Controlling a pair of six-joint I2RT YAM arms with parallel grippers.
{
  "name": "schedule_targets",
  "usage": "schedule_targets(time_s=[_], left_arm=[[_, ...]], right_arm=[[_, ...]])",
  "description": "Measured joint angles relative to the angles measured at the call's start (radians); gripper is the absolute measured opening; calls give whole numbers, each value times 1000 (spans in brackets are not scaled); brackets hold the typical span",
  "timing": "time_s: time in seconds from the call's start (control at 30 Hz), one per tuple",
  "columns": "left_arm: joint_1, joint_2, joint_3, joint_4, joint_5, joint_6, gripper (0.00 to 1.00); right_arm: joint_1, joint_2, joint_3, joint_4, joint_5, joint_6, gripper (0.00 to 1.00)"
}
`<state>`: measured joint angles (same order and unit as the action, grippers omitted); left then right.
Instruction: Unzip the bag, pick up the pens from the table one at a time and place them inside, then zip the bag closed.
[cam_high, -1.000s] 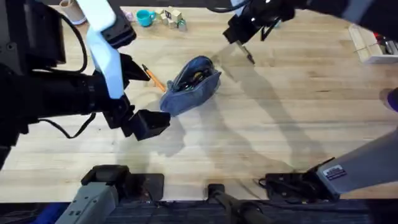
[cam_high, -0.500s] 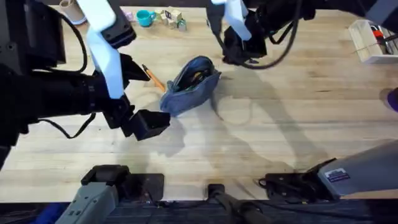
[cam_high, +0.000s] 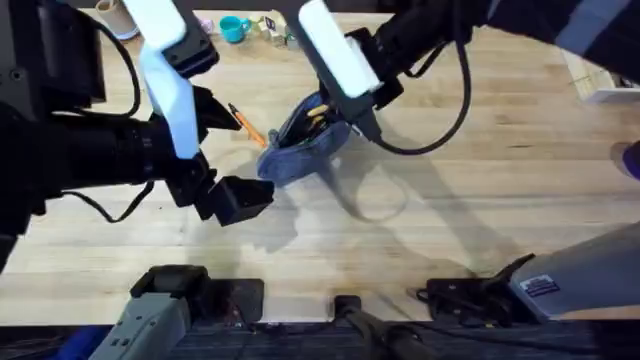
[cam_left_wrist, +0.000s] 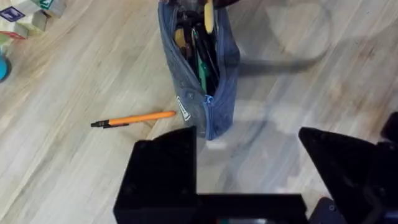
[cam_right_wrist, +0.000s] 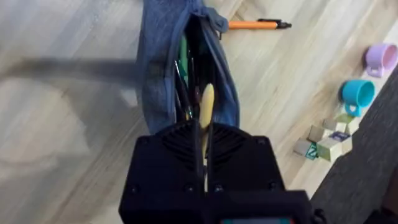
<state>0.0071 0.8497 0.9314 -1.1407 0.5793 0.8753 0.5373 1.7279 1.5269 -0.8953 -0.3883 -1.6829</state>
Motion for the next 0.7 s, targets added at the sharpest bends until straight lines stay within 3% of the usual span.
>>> schedule_targets(time_s=[0.7], left_arm=[[0, 0, 0, -1, 0, 0, 994]], right_arm=[[41, 150, 0, 111, 25, -91, 31]])
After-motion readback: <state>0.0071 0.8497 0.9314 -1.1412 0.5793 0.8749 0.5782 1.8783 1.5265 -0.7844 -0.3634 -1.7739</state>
